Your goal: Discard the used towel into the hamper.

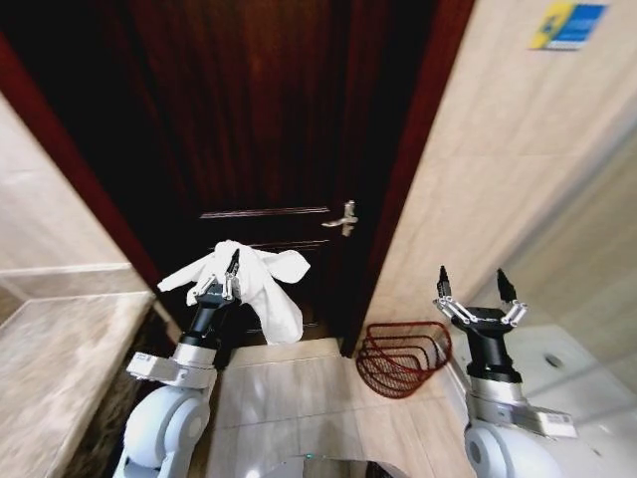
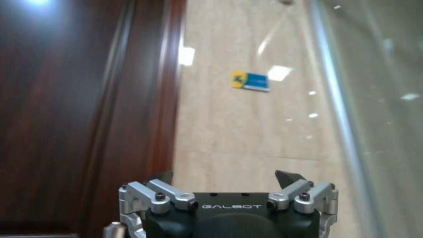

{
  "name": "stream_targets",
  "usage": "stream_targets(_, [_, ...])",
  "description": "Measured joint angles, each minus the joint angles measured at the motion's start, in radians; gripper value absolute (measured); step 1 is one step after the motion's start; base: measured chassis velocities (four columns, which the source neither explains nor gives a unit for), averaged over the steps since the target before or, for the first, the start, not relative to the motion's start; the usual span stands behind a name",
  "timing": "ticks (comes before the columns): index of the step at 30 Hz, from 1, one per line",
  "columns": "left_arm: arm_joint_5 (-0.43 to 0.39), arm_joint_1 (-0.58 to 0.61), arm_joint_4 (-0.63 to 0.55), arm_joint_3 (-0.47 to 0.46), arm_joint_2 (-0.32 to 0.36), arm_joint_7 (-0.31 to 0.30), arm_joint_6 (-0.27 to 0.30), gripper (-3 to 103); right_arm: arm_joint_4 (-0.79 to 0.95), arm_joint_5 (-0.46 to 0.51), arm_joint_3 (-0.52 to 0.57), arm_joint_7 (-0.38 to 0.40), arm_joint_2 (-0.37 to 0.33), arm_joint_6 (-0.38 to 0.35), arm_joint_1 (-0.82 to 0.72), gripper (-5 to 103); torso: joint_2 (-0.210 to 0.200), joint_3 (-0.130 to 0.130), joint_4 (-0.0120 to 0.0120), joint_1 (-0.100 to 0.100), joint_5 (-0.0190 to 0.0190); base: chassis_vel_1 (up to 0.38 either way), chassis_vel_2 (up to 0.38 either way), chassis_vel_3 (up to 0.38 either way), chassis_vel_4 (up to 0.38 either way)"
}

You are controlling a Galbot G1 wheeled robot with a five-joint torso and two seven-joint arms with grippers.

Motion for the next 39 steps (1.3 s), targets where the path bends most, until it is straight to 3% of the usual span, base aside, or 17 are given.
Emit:
stream_targets(24, [-0.030, -0.069, 0.117, 0.056, 0.014, 0.001, 0.003, 0, -0.014, 0.009, 0.005, -0.006, 0.003, 0.018, 0.001, 100, 0.000, 0.000, -0.0001, 0.000, 0.0000, -0.122, -0.124, -0.126, -0.129])
stream_targets(33, [-0.015, -0.122, 0.206, 0.093, 0.034, -0.035, 0.027, 0, -0.045, -0.002, 0.008, 0.018, 0.000, 0.025, 0.021, 100, 0.000, 0.000, 0.0001, 0.000, 0.0000, -0.131, -0.120, -0.119, -0.127])
stream_targets(39, [-0.051, -0.193, 0.296, 0.146, 0.075, -0.050, 0.020, 0, -0.067, -0.005, 0.013, 0.016, -0.013, 0.031, 0.031, 100, 0.000, 0.000, -0.0003, 0.000, 0.0000, -0.118, -0.116, -0.117, -0.110])
